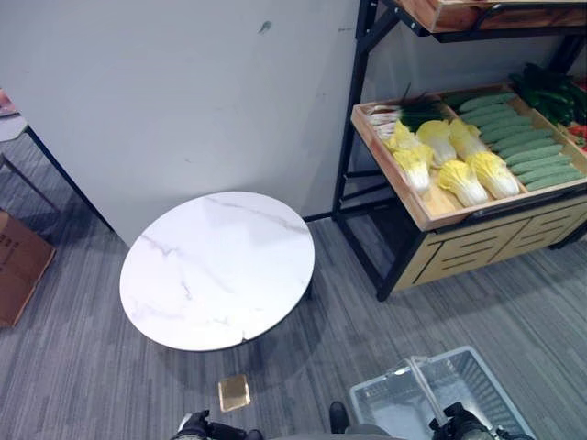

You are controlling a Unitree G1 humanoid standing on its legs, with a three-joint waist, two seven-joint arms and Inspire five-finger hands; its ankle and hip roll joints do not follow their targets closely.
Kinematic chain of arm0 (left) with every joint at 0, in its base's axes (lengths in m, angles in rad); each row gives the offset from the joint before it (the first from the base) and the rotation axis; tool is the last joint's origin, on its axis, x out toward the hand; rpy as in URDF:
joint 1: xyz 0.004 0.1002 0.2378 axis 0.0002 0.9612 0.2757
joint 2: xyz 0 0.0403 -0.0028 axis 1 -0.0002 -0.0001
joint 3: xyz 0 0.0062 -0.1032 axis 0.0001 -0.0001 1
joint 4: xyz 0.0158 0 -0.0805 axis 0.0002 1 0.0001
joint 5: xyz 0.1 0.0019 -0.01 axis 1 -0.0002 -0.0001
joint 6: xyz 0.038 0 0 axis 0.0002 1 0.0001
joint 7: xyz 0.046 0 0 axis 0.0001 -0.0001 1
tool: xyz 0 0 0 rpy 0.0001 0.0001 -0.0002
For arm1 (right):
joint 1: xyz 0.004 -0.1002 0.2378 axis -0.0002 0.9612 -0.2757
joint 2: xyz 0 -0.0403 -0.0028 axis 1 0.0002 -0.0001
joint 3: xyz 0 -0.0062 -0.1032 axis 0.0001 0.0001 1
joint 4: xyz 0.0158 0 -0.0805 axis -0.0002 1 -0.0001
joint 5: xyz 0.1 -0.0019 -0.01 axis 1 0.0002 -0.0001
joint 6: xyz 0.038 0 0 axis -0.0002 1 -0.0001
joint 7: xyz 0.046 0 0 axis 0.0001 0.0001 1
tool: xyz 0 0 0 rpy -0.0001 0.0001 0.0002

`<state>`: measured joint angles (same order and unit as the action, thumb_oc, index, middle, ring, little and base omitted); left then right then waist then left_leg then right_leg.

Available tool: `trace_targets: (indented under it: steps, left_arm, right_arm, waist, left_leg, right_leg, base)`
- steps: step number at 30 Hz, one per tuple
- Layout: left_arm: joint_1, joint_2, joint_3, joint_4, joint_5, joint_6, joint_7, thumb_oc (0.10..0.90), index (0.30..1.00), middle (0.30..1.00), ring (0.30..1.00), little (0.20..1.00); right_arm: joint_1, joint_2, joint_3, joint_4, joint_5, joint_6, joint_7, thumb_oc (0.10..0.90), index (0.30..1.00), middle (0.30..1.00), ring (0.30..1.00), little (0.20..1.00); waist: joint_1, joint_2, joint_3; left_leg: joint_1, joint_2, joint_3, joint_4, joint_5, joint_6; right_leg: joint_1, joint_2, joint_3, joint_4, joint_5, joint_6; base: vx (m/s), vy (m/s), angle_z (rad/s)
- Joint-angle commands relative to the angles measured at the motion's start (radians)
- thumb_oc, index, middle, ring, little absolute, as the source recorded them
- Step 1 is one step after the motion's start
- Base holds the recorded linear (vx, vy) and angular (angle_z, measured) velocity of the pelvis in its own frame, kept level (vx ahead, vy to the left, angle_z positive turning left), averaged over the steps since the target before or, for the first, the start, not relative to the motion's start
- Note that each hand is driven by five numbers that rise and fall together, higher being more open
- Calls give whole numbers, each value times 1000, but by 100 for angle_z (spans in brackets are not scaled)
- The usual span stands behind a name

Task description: Get the vegetables into the basket

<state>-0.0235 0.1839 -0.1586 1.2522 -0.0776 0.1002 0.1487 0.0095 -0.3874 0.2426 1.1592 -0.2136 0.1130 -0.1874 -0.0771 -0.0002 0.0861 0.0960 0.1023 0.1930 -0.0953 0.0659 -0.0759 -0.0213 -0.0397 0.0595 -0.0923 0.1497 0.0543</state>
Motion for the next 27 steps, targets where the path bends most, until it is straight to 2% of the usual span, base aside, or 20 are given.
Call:
trace_targets:
  steps: [1,7,14,18,22,24,25,26,27]
  left_arm:
    - [-20,30,-32,46,58,9,16,900,1000,1000,1000,1000]
    - [-30,39,-29,41,59,8,20,900,1000,1000,1000,1000]
    - [-52,49,-43,41,78,7,24,900,1000,1000,1000,1000]
    - [-57,56,-50,26,92,-1,22,900,1000,1000,1000,1000]
    - [-68,68,-64,3,98,-9,22,900,1000,1000,1000,1000]
    - [-80,73,-69,-10,96,-13,23,900,1000,1000,1000,1000]
    - [-90,74,-69,-17,89,-16,25,900,1000,1000,1000,1000]
    - [-101,79,-66,-26,79,-15,29,900,1000,1000,1000,1000]
    - [-109,82,-66,-34,70,-15,33,900,1000,1000,1000,1000]
  right_arm:
    - [-97,-25,-22,-32,45,-22,-28,400,300,300,300,300]
    - [-93,-16,-20,-30,48,-18,-23,400,300,300,300,300]
    - [-95,3,-20,-48,63,-21,-26,400,300,300,300,300]
    - [-91,27,-19,-59,75,-25,-30,400,300,300,300,300]
    - [-81,35,-24,-65,83,-29,-33,400,300,300,300,300]
    - [-77,36,-30,-69,86,-30,-35,400,300,300,300,300]
    - [-79,39,-34,-69,90,-30,-38,400,300,300,300,300]
    - [-83,38,-33,-69,88,-32,-41,400,300,300,300,300]
    - [-87,39,-33,-67,89,-33,-45,400,300,300,300,300]
  waist:
    - [-31,-8,54]
    - [-38,-14,59]
    - [-68,-23,81]
    - [-103,-22,98]
    - [-122,-16,114]
    - [-131,-11,126]
    - [-132,-9,138]
    - [-119,-7,153]
    - [-103,-6,163]
  left_leg:
    - [15,-43,12,33,-58,22]
    - [12,-49,43,35,-70,31]
    - [4,-59,101,48,-91,46]
    - [14,-73,186,51,-115,56]
    - [6,-77,227,48,-116,60]
    - [1,-81,241,38,-113,62]
    - [-5,-79,252,39,-112,61]
    - [-11,-68,273,45,-111,58]
    - [-23,-52,293,58,-112,51]
  right_leg:
    - [83,-40,33,88,-138,80]
    - [63,-44,67,90,-127,89]
    - [7,-38,130,131,-114,103]
    - [-27,-39,194,115,-80,138]
    - [-60,-39,225,121,-59,156]
    - [-76,-41,220,128,-53,166]
    - [-91,-45,195,142,-50,172]
    - [-113,-64,113,166,-45,173]
    - [-125,-100,0,184,-41,165]
  base:
    - [-5,47,-11]
    - [-7,47,-16]
    - [-5,66,-31]
    - [1,114,-46]
    - [-22,81,-77]
    - [-39,69,-18]
    - [-101,11,-17]
    - [-162,-49,-26]
    - [-168,-99,-63]
